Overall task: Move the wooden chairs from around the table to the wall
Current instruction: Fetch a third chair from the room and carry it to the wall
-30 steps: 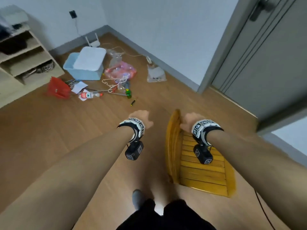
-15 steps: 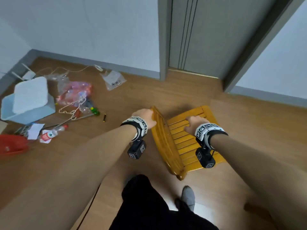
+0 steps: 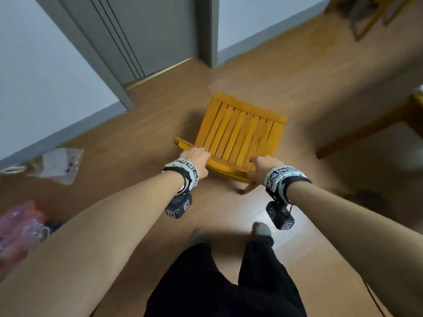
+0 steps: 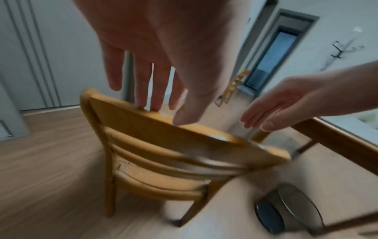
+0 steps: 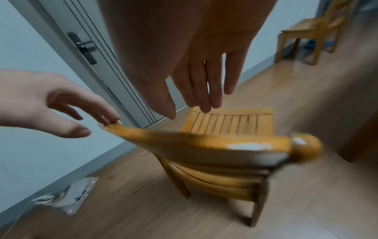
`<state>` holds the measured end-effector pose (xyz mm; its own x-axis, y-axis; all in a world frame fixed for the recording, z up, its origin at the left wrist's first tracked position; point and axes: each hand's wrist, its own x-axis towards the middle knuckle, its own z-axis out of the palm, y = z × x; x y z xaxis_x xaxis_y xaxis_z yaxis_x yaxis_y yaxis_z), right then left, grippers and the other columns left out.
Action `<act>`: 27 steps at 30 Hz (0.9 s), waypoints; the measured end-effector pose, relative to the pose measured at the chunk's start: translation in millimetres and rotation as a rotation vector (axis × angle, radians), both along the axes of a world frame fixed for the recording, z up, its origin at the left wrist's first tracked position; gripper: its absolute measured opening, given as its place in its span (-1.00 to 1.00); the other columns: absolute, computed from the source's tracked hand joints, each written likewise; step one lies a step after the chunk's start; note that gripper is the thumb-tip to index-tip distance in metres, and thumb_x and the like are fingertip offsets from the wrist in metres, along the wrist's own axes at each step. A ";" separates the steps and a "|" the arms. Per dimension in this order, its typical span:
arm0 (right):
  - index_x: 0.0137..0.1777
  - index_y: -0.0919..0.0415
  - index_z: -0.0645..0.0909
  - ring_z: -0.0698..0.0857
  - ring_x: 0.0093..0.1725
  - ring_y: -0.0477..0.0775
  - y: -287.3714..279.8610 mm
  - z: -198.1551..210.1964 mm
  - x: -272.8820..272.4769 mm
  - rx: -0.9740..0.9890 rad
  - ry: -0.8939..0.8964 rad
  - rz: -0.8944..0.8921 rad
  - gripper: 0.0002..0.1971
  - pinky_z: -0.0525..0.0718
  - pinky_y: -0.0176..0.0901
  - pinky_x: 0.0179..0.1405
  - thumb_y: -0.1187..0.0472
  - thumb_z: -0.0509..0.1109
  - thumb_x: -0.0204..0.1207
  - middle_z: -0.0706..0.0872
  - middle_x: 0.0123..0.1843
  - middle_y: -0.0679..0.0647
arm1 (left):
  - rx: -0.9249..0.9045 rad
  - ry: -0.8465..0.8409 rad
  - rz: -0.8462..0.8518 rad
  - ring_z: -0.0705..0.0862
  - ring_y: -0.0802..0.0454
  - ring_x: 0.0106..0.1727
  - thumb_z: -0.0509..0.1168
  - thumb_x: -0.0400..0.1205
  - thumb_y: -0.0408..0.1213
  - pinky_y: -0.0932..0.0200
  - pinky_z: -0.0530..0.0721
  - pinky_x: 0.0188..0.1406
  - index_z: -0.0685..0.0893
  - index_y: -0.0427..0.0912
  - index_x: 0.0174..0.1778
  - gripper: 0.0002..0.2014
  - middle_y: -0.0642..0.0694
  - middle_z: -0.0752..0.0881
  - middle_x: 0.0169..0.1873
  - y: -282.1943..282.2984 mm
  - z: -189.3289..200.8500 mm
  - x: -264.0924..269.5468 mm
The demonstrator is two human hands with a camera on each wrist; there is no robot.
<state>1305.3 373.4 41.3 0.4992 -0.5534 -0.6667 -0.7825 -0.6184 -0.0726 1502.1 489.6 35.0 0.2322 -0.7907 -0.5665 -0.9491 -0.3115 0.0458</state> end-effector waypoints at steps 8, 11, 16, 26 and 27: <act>0.41 0.12 0.56 0.67 0.18 0.18 58.7 -12.9 -58.1 -0.098 -0.090 -0.145 -0.61 0.63 -0.03 -0.10 0.03 0.35 0.63 0.65 0.26 0.08 | -0.050 -0.074 -0.146 0.46 -0.14 0.48 0.42 0.59 -0.25 -0.10 0.52 0.37 0.43 -0.07 0.59 -0.38 -0.12 0.49 0.47 20.6 -14.6 -4.1; 0.42 0.11 0.54 0.66 0.22 0.20 60.3 -25.9 -59.1 -0.149 -0.163 -0.187 -0.60 0.65 0.01 0.00 0.11 0.36 0.59 0.65 0.28 0.09 | -0.111 -0.075 -0.149 0.48 -0.14 0.46 0.41 0.59 -0.28 -0.10 0.53 0.36 0.43 -0.08 0.59 -0.39 -0.12 0.48 0.46 19.9 -21.7 0.4; 0.34 0.17 0.57 0.66 0.17 0.22 57.2 -50.5 -43.5 -0.188 -0.162 -0.160 -0.65 0.61 0.01 0.05 0.13 0.37 0.57 0.65 0.22 0.14 | -0.162 -0.058 -0.176 0.57 -0.17 0.37 0.37 0.60 -0.33 -0.09 0.60 0.26 0.51 -0.03 0.53 -0.47 -0.11 0.58 0.36 16.5 -37.9 13.2; 0.09 0.12 0.68 0.69 -0.15 0.14 9.2 -69.4 17.0 -0.038 0.013 -0.279 -0.89 0.60 -0.08 -0.25 0.16 0.45 0.61 0.67 -0.10 0.06 | -0.037 -0.077 -0.286 0.71 -0.17 0.03 0.34 0.64 -0.27 0.03 0.53 -0.13 0.74 0.01 0.06 -0.86 -0.07 0.74 -0.03 -36.5 -46.5 47.3; 0.09 0.11 0.68 0.70 -0.14 0.14 2.1 -62.5 19.4 -0.025 0.027 -0.291 -0.90 0.61 -0.08 -0.24 0.16 0.45 0.62 0.68 -0.09 0.07 | -0.036 -0.070 -0.296 0.71 -0.18 0.04 0.34 0.64 -0.26 0.03 0.52 -0.13 0.74 -0.01 0.05 -0.87 -0.07 0.74 -0.03 -43.9 -40.5 49.6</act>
